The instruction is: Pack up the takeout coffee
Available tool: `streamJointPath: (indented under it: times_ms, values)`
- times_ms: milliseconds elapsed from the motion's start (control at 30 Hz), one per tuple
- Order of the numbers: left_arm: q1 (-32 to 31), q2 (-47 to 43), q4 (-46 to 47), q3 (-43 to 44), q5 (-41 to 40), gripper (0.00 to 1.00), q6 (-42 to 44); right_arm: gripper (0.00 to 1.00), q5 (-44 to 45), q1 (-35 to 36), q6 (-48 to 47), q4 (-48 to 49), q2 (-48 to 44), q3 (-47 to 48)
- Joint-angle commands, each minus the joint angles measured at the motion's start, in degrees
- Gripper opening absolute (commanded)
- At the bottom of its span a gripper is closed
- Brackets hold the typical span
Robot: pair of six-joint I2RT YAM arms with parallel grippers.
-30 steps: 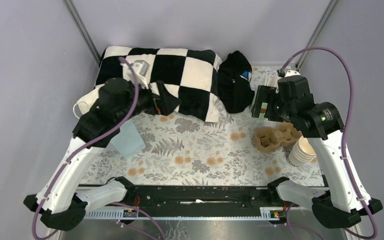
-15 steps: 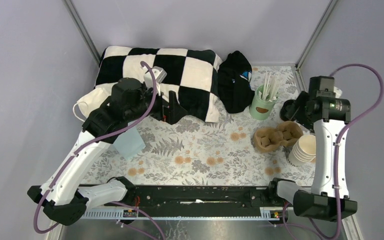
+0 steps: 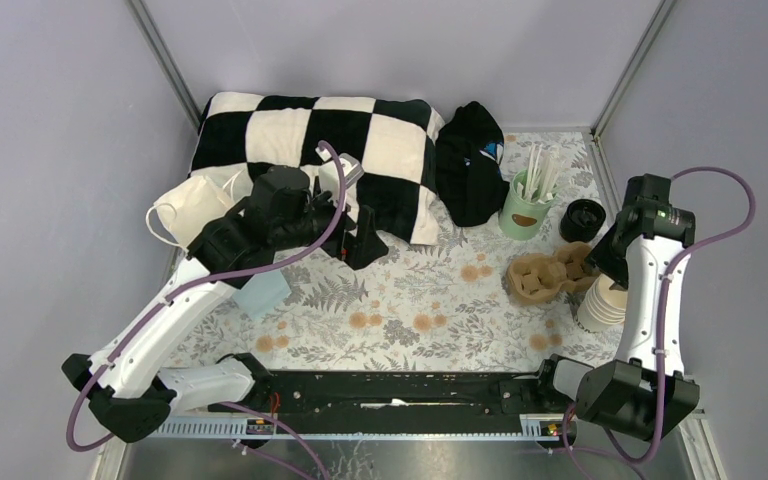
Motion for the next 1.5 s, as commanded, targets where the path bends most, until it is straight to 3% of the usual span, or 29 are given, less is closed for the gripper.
streamJointPath:
  times_ms: [0,400,633,900,1233,1467]
  values:
    - [-0.23,-0.72,2.27,-0.98,-0.81,0.99,1.76,0.50,-1.44,-0.50,-1.92,3.69,0.58,-2.46]
    - [-0.81,0.09,2.67,-1.00,-1.11,0.99,2.29,0.34,0.31,-0.51,-2.29,6.27,-1.12,-6.90]
    - [-1.05,0.32,2.45,-0.67,-1.57,0.99,2.64,0.16,1.48,-0.51,-2.44,5.00,-1.41,-5.47]
    - [-1.69,0.56,2.60,-0.56,-1.51,0.99,2.91,0.02,2.41,-0.51,-2.49,2.64,-2.16,-3.61]
    - [-2.29,0.33,2.56,-0.55,-1.44,0.99,3.25,0.00,6.50,-0.51,-0.87,-1.91,-0.34,1.97]
    - [-2.34,0.50,2.31,-0.13,-1.71,0.99,3.35,0.00,9.59,-0.51,0.59,-11.06,2.14,13.63]
